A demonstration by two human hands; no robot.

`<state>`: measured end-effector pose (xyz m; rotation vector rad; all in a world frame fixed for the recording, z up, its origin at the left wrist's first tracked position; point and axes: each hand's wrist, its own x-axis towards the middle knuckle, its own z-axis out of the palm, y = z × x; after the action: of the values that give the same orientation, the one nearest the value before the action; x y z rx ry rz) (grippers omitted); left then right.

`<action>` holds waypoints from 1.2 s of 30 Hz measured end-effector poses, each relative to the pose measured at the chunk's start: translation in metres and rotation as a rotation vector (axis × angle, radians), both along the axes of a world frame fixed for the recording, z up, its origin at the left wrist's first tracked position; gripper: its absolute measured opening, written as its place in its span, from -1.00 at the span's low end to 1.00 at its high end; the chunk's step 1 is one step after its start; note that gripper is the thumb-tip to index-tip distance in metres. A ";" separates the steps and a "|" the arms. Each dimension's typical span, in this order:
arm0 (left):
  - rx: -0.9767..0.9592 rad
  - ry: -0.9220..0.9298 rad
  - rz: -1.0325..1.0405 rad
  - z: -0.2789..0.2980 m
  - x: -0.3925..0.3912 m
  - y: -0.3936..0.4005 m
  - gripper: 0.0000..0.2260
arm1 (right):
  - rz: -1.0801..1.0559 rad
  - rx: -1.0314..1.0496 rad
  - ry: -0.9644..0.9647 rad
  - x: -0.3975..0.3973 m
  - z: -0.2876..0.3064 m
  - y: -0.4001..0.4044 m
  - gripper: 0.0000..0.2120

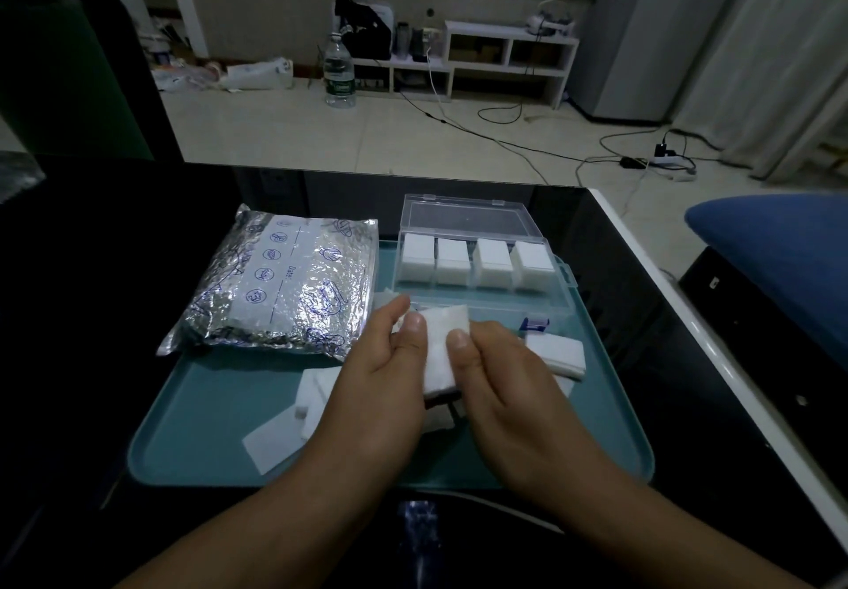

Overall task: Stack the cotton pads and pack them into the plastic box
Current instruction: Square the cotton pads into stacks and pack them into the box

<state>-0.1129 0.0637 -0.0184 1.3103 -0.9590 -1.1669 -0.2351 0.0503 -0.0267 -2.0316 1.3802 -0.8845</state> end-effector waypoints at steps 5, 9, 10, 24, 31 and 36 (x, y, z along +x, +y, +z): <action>0.092 -0.036 -0.077 0.000 -0.004 0.001 -0.39 | -0.029 0.007 -0.088 0.006 -0.007 0.005 -0.69; 0.101 -0.016 -0.064 0.000 -0.003 0.000 -0.42 | -0.058 0.119 -0.270 0.012 -0.006 0.005 -0.72; 0.095 0.011 -0.051 -0.001 -0.003 -0.001 -0.51 | -0.071 0.151 -0.317 0.013 -0.006 0.005 -0.74; -0.049 -0.048 0.017 0.000 0.010 -0.003 -0.91 | -0.111 0.327 -0.692 -0.002 0.013 -0.003 -0.79; -0.126 -0.102 -0.022 -0.001 0.007 -0.001 -0.73 | -0.165 0.281 -0.631 -0.001 0.007 -0.005 -0.73; -0.117 -0.077 -0.080 -0.002 -0.006 0.007 -0.75 | -0.200 0.247 -0.602 0.005 0.001 -0.003 -0.68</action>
<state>-0.1191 0.0708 -0.0201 1.2398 -1.1279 -1.1102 -0.2304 0.0470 -0.0252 -1.3055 1.2733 -1.2175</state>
